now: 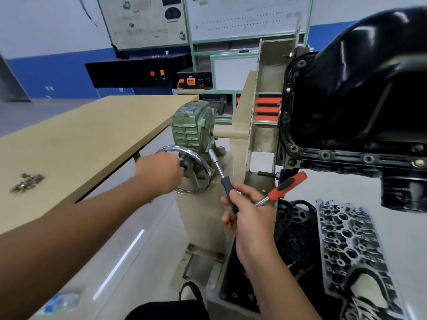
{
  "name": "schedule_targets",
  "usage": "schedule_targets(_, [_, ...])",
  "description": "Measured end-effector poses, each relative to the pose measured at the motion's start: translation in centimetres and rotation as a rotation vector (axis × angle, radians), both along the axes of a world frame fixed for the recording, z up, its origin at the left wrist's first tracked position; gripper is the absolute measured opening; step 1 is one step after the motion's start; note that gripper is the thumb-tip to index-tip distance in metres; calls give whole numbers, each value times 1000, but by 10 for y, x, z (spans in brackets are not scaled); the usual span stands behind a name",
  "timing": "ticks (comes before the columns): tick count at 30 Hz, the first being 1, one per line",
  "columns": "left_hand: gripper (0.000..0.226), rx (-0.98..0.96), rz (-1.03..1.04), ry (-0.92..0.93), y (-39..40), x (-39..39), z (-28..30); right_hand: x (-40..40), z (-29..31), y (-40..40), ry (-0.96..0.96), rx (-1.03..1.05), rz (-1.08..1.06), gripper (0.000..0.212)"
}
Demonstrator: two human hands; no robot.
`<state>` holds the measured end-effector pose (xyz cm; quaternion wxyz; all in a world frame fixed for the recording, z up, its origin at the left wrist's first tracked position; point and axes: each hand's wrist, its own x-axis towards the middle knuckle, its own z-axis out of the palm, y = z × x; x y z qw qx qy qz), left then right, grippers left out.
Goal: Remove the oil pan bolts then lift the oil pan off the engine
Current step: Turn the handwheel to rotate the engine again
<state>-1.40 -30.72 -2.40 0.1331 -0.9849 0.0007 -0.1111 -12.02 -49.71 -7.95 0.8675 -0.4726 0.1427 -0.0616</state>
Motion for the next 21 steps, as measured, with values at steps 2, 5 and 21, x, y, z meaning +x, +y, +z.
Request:
schedule_targets(2, [34, -41, -53, 38, -25, -5, -22, -3, 0, 3, -7, -16, -12, 20])
schedule_targets(5, [35, -315, 21, 143, -40, 1, -63, -2, -2, 1, -16, -28, -24, 20])
schedule_targets(21, [44, -370, 283, -11, 75, 17, -48, 13, -6, 11, -3, 16, 13, 17])
